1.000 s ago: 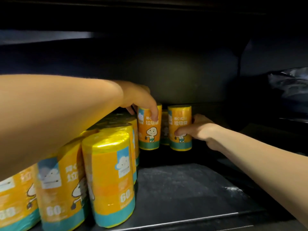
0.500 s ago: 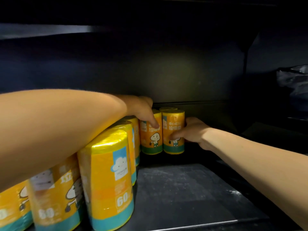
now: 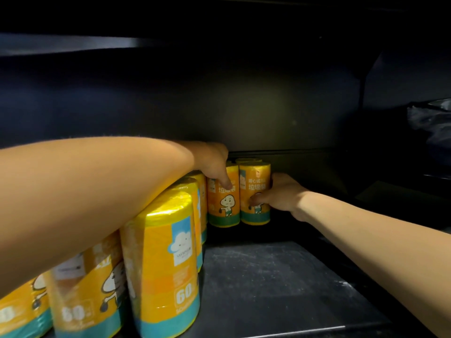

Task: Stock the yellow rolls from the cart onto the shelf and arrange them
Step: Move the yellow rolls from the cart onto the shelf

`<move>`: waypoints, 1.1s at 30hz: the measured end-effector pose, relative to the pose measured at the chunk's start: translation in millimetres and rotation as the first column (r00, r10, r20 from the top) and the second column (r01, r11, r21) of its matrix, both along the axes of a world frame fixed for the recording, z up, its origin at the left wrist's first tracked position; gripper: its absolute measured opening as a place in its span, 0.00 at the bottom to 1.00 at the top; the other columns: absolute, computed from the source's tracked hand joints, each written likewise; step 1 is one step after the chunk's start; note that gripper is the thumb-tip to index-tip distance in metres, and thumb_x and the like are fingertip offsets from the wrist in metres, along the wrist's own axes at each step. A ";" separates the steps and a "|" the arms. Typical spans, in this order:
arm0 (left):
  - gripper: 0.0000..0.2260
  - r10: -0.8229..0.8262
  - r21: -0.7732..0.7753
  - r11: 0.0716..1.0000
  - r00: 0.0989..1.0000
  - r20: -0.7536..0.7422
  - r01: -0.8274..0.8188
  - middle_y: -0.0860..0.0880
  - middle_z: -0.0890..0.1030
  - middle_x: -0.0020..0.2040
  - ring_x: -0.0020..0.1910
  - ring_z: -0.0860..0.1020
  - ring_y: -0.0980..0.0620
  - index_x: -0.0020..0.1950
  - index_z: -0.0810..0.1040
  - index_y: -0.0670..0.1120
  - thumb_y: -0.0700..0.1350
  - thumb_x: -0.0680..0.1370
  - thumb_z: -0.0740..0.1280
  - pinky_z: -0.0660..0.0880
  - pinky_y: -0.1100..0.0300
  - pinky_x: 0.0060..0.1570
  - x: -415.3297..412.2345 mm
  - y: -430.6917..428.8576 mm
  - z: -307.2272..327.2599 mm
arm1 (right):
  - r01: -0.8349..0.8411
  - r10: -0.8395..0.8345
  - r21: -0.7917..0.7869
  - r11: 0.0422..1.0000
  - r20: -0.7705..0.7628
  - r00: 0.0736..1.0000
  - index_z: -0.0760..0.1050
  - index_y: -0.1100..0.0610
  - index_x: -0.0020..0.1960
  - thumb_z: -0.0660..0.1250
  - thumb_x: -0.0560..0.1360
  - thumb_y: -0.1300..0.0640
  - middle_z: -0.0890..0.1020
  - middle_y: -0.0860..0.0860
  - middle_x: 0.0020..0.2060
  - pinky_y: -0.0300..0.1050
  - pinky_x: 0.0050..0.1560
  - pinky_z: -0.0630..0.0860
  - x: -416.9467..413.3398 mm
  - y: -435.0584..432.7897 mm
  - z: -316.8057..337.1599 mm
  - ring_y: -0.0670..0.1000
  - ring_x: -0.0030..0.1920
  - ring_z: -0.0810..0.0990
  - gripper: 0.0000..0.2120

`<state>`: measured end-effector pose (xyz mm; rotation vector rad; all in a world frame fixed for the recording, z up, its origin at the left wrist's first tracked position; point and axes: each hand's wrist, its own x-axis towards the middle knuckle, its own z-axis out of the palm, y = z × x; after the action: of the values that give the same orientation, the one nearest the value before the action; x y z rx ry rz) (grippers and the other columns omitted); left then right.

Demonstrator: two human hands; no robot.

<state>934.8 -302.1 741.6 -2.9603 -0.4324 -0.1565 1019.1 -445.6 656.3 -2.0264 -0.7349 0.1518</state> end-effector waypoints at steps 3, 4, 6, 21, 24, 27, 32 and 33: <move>0.29 -0.003 0.107 0.994 1.000 0.002 0.003 0.45 0.76 0.61 0.54 0.77 0.48 0.68 0.73 0.44 0.59 0.73 0.72 0.74 0.59 0.46 -2.9 -2.1 -0.3 | 0.025 -0.024 -0.010 1.000 0.019 1.000 0.75 0.53 0.64 0.79 0.68 0.57 0.81 0.52 0.60 0.53 0.61 0.77 0.4 1.9 -3.7 0.53 0.60 0.80 0.26; 0.29 -0.003 0.119 0.993 1.000 -0.009 0.004 0.45 0.76 0.61 0.54 0.77 0.49 0.68 0.74 0.44 0.59 0.73 0.72 0.74 0.59 0.46 -3.6 -2.3 -0.1 | 0.022 -0.022 -0.020 1.000 0.025 0.999 0.75 0.53 0.64 0.79 0.68 0.57 0.81 0.52 0.60 0.54 0.62 0.77 -0.5 1.8 -3.6 0.53 0.60 0.80 0.27; 0.29 -0.008 0.092 0.996 0.999 -0.038 0.012 0.46 0.78 0.60 0.53 0.78 0.49 0.67 0.74 0.43 0.58 0.73 0.73 0.76 0.59 0.46 -5.7 -2.1 3.2 | 0.010 -0.008 -0.063 0.998 0.036 0.999 0.74 0.52 0.65 0.80 0.67 0.56 0.81 0.51 0.60 0.54 0.63 0.77 -2.0 0.9 -2.1 0.53 0.60 0.80 0.28; 0.22 -0.038 -0.150 0.986 0.973 0.229 0.074 0.51 0.80 0.57 0.51 0.79 0.51 0.62 0.77 0.51 0.62 0.74 0.70 0.79 0.57 0.47 -95.1 -28.7 38.2 | 0.165 -0.207 0.233 0.958 0.168 0.964 0.71 0.55 0.66 0.75 0.73 0.54 0.79 0.53 0.60 0.41 0.46 0.76 -72.7 -46.4 14.3 0.50 0.53 0.78 0.25; 0.19 -0.063 -0.138 0.981 0.894 0.443 0.137 0.53 0.82 0.51 0.49 0.80 0.55 0.59 0.79 0.52 0.61 0.73 0.71 0.80 0.57 0.49 -134.8 -34.9 29.7 | 0.083 -0.195 0.337 0.938 0.313 0.930 0.74 0.52 0.61 0.74 0.73 0.52 0.79 0.47 0.53 0.38 0.44 0.75 -104.5 -55.9 11.3 0.45 0.51 0.78 0.18; 0.12 -0.122 -0.154 0.953 0.796 0.593 0.260 0.56 0.81 0.48 0.47 0.80 0.60 0.58 0.80 0.51 0.54 0.76 0.71 0.75 0.66 0.42 -175.9 -49.8 15.5 | -0.028 -0.163 0.427 0.904 0.404 0.900 0.75 0.50 0.57 0.72 0.74 0.53 0.79 0.43 0.48 0.32 0.43 0.74 -140.9 -64.9 5.9 0.42 0.47 0.78 0.13; 0.05 -0.115 -0.170 0.926 0.681 0.723 0.337 0.57 0.81 0.47 0.47 0.80 0.61 0.52 0.80 0.54 0.51 0.77 0.70 0.74 0.67 0.41 -226.5 -62.8 -11.4 | -0.215 -0.074 0.550 0.807 0.455 0.888 0.78 0.52 0.53 0.71 0.75 0.57 0.81 0.44 0.44 0.29 0.44 0.75 -194.1 -73.8 -8.3 0.40 0.47 0.79 0.08; 0.05 -0.125 -0.161 0.922 0.664 0.737 0.352 0.57 0.81 0.47 0.48 0.80 0.61 0.51 0.79 0.54 0.51 0.77 0.70 0.75 0.68 0.42 -235.3 -65.5 -17.0 | -0.244 -0.049 0.561 0.791 0.457 0.888 0.78 0.52 0.53 0.71 0.75 0.57 0.81 0.44 0.44 0.30 0.45 0.75 -204.0 -74.5 -11.3 0.40 0.47 0.80 0.08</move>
<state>699.5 -367.6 724.7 -3.1036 -0.1218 -1.4447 815.1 -520.1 645.0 -1.3945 -1.0274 -0.4692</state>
